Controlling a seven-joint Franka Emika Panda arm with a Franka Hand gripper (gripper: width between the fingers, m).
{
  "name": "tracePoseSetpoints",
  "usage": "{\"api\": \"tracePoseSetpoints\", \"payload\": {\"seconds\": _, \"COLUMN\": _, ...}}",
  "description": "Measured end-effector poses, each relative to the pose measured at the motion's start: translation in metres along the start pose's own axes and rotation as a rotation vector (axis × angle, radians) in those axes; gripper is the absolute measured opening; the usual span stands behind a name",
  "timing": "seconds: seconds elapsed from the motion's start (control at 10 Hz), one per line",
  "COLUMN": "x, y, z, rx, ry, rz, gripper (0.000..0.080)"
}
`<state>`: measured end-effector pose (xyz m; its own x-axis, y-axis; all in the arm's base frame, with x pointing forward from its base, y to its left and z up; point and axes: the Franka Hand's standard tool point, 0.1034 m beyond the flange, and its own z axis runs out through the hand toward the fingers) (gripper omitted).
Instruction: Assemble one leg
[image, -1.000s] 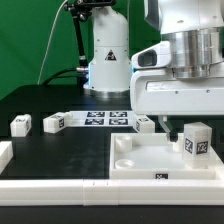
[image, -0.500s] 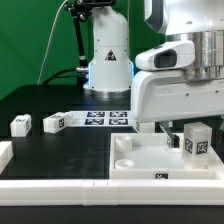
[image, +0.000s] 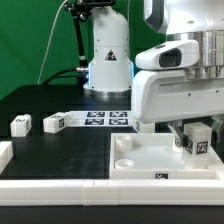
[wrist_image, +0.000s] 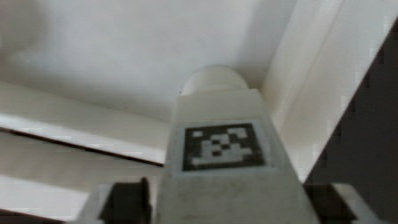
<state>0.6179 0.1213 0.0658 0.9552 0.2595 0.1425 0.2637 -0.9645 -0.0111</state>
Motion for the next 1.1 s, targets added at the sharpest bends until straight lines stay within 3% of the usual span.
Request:
{"api": "tracePoseSetpoints", "payload": {"seconds": 0.1, "x": 0.0000, "y": 0.0001, "z": 0.0000, "rx": 0.000, "ry": 0.000, "rz": 0.017, "gripper": 0.0290}}
{"api": "tracePoseSetpoints", "payload": {"seconds": 0.3, "x": 0.0000, "y": -0.0001, "z": 0.0001, "rx": 0.001, "ry": 0.000, "rz": 0.045, "gripper": 0.0290}}
{"api": "tracePoseSetpoints", "payload": {"seconds": 0.9, "x": -0.0047, "y": 0.0028, "z": 0.0012, "rx": 0.007, "ry": 0.026, "rz": 0.732, "gripper": 0.0290}}
{"api": "tracePoseSetpoints", "payload": {"seconds": 1.0, "x": -0.0053, "y": 0.0029, "z": 0.0016, "rx": 0.024, "ry": 0.026, "rz": 0.880, "gripper": 0.0290}}
{"api": "tracePoseSetpoints", "payload": {"seconds": 1.1, "x": -0.0059, "y": 0.0010, "z": 0.0018, "rx": 0.022, "ry": 0.023, "rz": 1.004, "gripper": 0.0291}}
